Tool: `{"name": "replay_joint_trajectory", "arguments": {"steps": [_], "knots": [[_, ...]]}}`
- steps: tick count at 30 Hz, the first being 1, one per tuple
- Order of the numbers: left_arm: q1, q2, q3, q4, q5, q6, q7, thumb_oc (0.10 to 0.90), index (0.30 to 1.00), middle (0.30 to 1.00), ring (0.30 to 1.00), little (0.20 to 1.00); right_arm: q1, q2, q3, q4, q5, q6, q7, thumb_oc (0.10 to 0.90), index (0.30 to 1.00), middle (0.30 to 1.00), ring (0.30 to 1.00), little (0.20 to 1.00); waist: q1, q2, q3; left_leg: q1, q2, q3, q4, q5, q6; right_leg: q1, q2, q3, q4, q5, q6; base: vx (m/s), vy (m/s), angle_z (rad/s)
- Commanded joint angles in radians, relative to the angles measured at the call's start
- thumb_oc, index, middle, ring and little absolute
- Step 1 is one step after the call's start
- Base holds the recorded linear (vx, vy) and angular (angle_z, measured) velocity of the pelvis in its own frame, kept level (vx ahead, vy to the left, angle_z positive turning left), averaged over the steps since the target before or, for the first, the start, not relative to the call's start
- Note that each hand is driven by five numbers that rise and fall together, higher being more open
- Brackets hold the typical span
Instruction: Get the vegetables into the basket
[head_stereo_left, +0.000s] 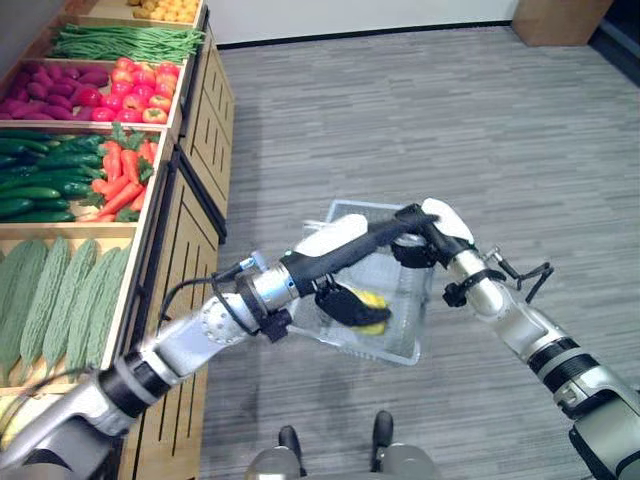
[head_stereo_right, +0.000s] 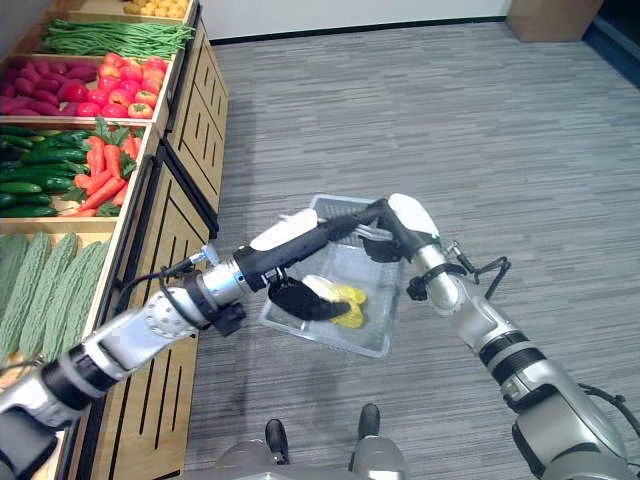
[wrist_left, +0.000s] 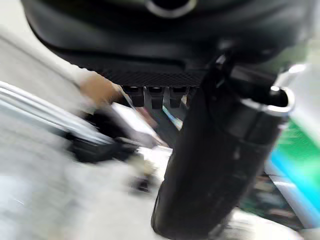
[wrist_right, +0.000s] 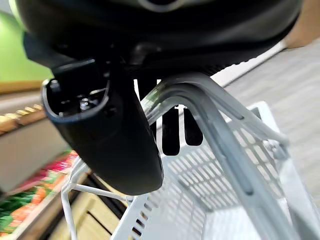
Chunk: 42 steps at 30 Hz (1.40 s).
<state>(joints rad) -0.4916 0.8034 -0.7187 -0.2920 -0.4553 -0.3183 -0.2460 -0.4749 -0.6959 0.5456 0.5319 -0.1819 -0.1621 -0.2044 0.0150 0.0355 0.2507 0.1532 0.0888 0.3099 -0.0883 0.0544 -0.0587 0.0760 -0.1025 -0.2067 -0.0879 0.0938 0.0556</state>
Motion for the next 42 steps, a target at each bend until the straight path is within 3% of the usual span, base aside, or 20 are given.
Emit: {"name": "replay_joint_trajectory", "arguments": {"steps": [1, 7, 8, 10, 14, 17, 24, 25, 27, 28, 32, 38, 42], "knots": [[-0.01, -0.012, -0.01, 0.034, -0.204, -0.007, -0.042, 0.9, 1.0, 1.0, 1.0, 1.0, -0.09, 0.021, -0.136, -0.042, 0.039, -0.059, -0.104, 0.4, 0.3, 0.3, 0.3, 0.3, 0.009, -0.028, -0.105, 0.004, 0.021, -0.026, 0.001, -0.02, -0.059, 0.063, -0.079, 0.027, 0.001, -0.05, 0.125, 0.0, 0.0, 0.0], [0.239, 0.022, 0.149, 0.043, -0.219, 0.002, 0.01, 0.9, 1.0, 1.0, 1.0, 1.0, 0.03, 0.002, -0.223, 0.006, 0.022, -0.054, -0.117, 0.4, 0.3, 0.3, 0.3, 0.3, 0.024, -0.03, -0.1, 0.005, 0.024, -0.031, 0.001, -0.014, -0.059, 0.07, -0.075, 0.021, 0.001, -0.054, 0.12, 0.0, -0.007, -0.02], [0.346, 0.013, 0.227, 0.08, -0.144, 0.0, 0.051, 0.9, 1.0, 1.0, 1.0, 1.0, 0.108, 0.0, -0.287, 0.002, 0.023, -0.059, -0.124, 0.4, 0.3, 0.3, 0.3, 0.3, 0.028, -0.031, -0.098, 0.004, 0.023, -0.034, 0.001, -0.013, -0.059, 0.071, -0.074, 0.019, 0.001, -0.055, 0.119, 0.0, 0.0, 0.0], [0.385, 0.013, 0.251, 0.095, -0.119, 0.003, 0.058, 0.9, 1.0, 1.0, 1.0, 1.0, 0.138, -0.001, -0.306, -0.005, 0.021, -0.061, -0.125, 0.4, 0.3, 0.3, 0.3, 0.3, 0.027, -0.031, -0.1, 0.004, 0.023, -0.035, 0.001, -0.013, -0.058, 0.072, -0.074, 0.017, 0.001, -0.056, 0.119, 0.0, 0.0, 0.0], [0.512, -0.012, 0.353, 0.268, 0.178, -0.002, 0.143, 0.9, 1.0, 1.0, 1.0, 1.0, 0.278, 0.01, -0.406, -0.017, 0.024, -0.08, -0.128, 0.4, 0.3, 0.3, 0.3, 0.3, 0.029, -0.033, -0.101, -0.001, 0.019, -0.044, 0.001, -0.012, -0.056, 0.074, -0.078, 0.006, 0.001, -0.058, 0.121, 0.0, -0.005, 0.05], [0.548, -0.024, 0.366, 0.331, 0.224, 0.008, 0.119, 0.9, 1.0, 1.0, 1.0, 1.0, 0.317, 0.016, -0.445, -0.007, 0.024, -0.079, -0.132, 0.4, 0.3, 0.3, 0.3, 0.3, 0.028, -0.031, -0.103, -0.006, 0.017, -0.047, 0.001, -0.012, -0.055, 0.072, -0.082, 0.001, 0.001, -0.056, 0.124, 0.0, 0.002, 0.11], [0.577, -0.131, 0.362, 0.666, 0.401, 0.044, 0.142, 0.9, 1.0, 1.0, 1.0, 1.0, 0.392, 0.034, -0.514, 0.044, 0.049, -0.079, -0.143, 0.4, 0.3, 0.3, 0.3, 0.3, 0.016, -0.031, -0.099, -0.009, 0.014, -0.042, 0.001, -0.014, -0.052, 0.064, -0.082, 0.007, 0.001, -0.05, 0.124, 0.0, 0.002, 0.02], [0.583, -0.165, 0.369, 0.758, 0.489, 0.068, 0.148, 0.9, 1.0, 1.0, 1.0, 1.0, 0.416, 0.039, -0.525, 0.058, 0.045, -0.076, -0.142, 0.4, 0.3, 0.3, 0.3, 0.3, 0.012, -0.032, -0.099, -0.009, 0.014, -0.041, 0.001, -0.015, -0.052, 0.063, -0.082, 0.008, 0.001, -0.049, 0.124, 0.0, 0.0, 0.0], [0.583, -0.189, 0.375, 0.797, 0.524, 0.073, 0.159, 0.9, 1.0, 1.0, 1.0, 1.0, 0.427, 0.043, -0.532, 0.06, 0.046, -0.077, -0.142, 0.4, 0.3, 0.3, 0.3, 0.3, 0.011, -0.031, -0.099, -0.01, 0.014, -0.041, 0.001, -0.016, -0.051, 0.061, -0.081, 0.008, 0.001, -0.049, 0.124, 0.0, 0.0, 0.0], [0.587, -0.246, 0.396, 0.898, 0.598, 0.095, 0.181, 0.9, 1.0, 1.0, 1.0, 1.0, 0.451, 0.062, -0.545, 0.077, 0.053, -0.074, -0.144, 0.4, 0.3, 0.3, 0.3, 0.3, 0.007, -0.033, -0.098, -0.011, 0.015, -0.038, 0.001, -0.016, -0.051, 0.059, -0.081, 0.01, 0.002, -0.049, 0.123, 0.0, 0.0, 0.0], [0.571, -0.326, 0.403, 1.105, 0.854, 0.131, 0.287, 0.9, 1.0, 1.0, 1.0, 1.0, 0.508, 0.089, -0.57, 0.071, 0.059, -0.083, -0.15, 0.4, 0.3, 0.3, 0.3, 0.3, -0.001, -0.036, -0.101, -0.01, 0.017, -0.034, 0.001, -0.019, -0.05, 0.054, -0.078, 0.016, 0.005, -0.053, 0.12, 0.0, 0.001, -0.03], [0.574, -0.42, 0.487, 1.335, 0.936, 0.194, 0.39, 0.9, 1.0, 1.0, 1.0, 1.0, 0.555, 0.105, -0.605, 0.089, 0.087, -0.095, -0.16, 0.4, 0.3, 0.3, 0.3, 0.3, -0.006, -0.041, -0.098, -0.012, 0.017, -0.028, 0.001, -0.02, -0.049, 0.046, -0.076, 0.021, 0.01, -0.053, 0.119, 0.01, 0.018, -0.06], [0.574, -0.435, 0.511, 1.384, 0.926, 0.202, 0.408, 0.9, 1.0, 1.0, 1.0, 1.0, 0.558, 0.105, -0.617, 0.096, 0.098, -0.096, -0.164, 0.4, 0.3, 0.3, 0.3, 0.3, -0.006, -0.045, -0.085, -0.008, 0.013, -0.024, 0.001, -0.023, -0.044, 0.041, -0.079, 0.026, 0.019, -0.055, 0.121, 0.02, 0.035, -0.04]]}}
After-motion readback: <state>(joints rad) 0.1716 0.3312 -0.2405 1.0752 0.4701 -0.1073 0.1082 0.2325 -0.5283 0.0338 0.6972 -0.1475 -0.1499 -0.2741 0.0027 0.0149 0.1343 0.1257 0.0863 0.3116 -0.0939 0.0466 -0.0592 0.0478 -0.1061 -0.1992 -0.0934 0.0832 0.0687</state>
